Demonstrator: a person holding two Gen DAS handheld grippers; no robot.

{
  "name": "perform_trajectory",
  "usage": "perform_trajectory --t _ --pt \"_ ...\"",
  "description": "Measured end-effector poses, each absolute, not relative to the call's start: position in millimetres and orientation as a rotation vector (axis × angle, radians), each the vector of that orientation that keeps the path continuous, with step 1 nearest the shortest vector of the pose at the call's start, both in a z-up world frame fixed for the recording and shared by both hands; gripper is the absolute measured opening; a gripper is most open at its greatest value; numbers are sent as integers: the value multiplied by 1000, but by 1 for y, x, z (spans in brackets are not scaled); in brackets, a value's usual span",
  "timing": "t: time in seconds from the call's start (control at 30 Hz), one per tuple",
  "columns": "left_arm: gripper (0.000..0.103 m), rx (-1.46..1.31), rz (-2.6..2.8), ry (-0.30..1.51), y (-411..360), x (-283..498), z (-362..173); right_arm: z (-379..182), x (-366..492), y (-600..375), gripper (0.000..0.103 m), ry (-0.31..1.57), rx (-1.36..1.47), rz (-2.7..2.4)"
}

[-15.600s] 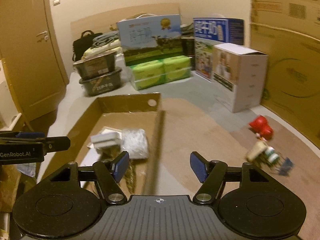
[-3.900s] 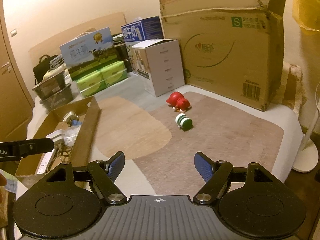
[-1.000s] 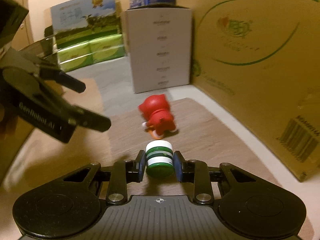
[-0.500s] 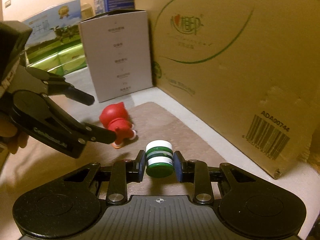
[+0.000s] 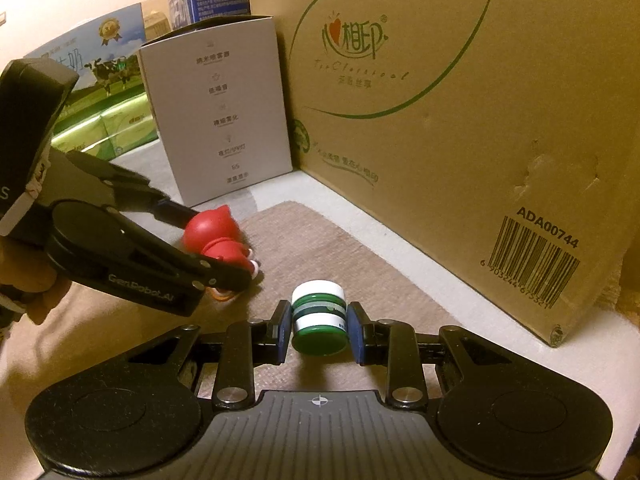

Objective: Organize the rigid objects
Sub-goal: 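Close the left tool on the red cat figurine and lift it, then carry the red figurine and tape roll over the cardboard box with both tools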

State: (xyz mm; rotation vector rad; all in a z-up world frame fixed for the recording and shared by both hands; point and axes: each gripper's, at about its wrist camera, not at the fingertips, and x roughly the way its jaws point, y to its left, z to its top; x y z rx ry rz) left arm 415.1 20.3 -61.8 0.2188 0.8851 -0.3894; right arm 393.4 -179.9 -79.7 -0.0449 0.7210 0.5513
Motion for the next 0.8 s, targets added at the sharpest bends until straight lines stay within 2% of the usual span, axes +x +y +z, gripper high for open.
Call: perform_trajectory --t 0.3,0.8 --pt "65 114 -266 911 16 356 -45 -69 370 -186 30 751 -3 520" --pt "65 -56 -125 844 33 220 12 -23 270 -189 30 732 21 524"
